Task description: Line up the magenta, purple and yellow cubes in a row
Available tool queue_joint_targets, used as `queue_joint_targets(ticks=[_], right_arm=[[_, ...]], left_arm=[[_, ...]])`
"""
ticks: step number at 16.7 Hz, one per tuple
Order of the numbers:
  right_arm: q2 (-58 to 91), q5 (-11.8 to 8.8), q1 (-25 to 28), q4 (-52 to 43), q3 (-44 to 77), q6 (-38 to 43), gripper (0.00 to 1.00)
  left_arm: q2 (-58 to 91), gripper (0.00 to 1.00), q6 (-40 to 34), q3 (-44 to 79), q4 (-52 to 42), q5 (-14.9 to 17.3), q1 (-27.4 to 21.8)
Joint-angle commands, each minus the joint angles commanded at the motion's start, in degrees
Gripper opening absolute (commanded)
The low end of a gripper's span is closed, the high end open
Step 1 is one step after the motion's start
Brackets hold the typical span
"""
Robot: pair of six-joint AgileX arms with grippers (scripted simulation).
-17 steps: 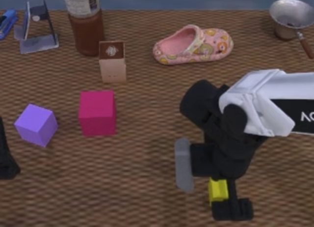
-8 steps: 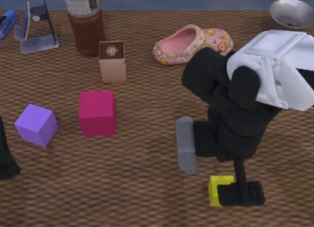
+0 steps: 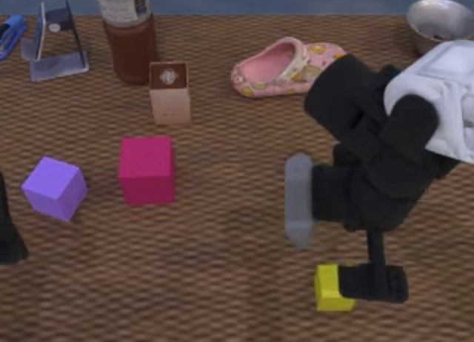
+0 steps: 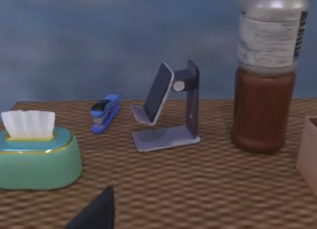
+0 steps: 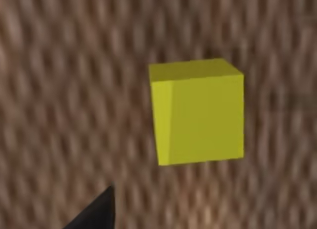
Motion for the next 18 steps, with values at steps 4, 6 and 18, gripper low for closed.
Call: queue_joint_targets(ticks=[4,6,18], right_arm=[[-14.65,-1.14,-6.88,9.66,-9.70,5.70,1.00],[-24.63,-1.74,-11.30,15.62,-16.49,9.80,1.00],[-82.82,-0.90,-35.69,50.16,-60.96,37.98,1.00]], left_arm=[[15.67,1.00,2.54,13.10,-9.59,0.00,-0.62],[26.76,1.00,4.17,21.17,-15.67,-0.07,-0.96],[91.35,1.00,13.76,67.78,-51.86,-0.33,-3.32]])
